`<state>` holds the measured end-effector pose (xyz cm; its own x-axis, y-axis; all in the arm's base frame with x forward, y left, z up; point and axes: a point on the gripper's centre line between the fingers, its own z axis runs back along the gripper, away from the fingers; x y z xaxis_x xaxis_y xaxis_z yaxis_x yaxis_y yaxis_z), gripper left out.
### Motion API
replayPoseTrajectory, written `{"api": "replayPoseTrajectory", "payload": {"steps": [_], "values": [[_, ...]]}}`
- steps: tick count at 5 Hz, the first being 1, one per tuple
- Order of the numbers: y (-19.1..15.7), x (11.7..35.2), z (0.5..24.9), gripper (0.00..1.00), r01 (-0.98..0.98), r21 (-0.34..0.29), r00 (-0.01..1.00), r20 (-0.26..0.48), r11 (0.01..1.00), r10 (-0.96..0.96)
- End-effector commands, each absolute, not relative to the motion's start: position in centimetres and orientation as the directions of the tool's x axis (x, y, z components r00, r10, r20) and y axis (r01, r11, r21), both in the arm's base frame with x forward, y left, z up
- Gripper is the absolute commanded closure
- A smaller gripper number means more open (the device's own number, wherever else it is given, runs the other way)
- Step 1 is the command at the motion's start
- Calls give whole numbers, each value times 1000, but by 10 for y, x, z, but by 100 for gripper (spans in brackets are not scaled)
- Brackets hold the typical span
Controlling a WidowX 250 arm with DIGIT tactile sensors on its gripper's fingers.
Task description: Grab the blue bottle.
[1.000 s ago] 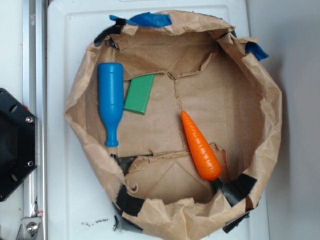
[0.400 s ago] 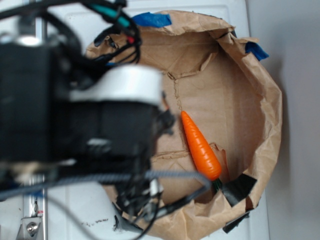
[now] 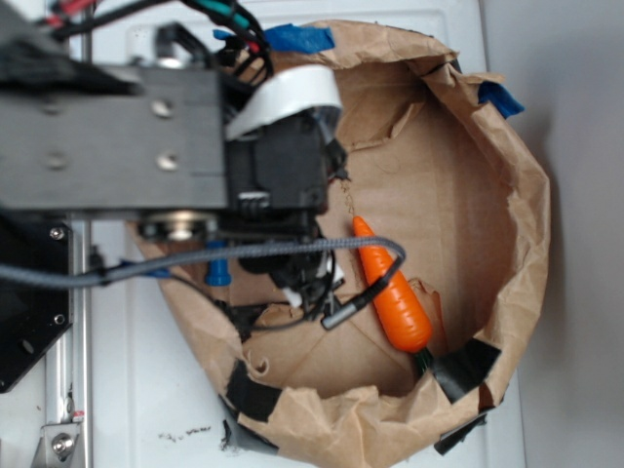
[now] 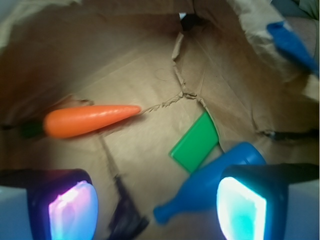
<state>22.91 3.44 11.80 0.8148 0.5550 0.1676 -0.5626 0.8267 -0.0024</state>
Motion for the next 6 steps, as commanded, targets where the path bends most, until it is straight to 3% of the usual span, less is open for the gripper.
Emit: {"api": "replayPoseTrajectory", "payload": {"steps": [1, 2, 4, 6], "values": [[52, 228, 81, 0, -581, 31, 801, 199, 813, 564], [57, 213, 83, 0, -592, 60, 795, 204, 804, 571], [65, 193, 85, 0, -660, 119, 750, 146, 742, 645], [63, 182, 77, 0, -705, 138, 709, 108, 696, 697]]}}
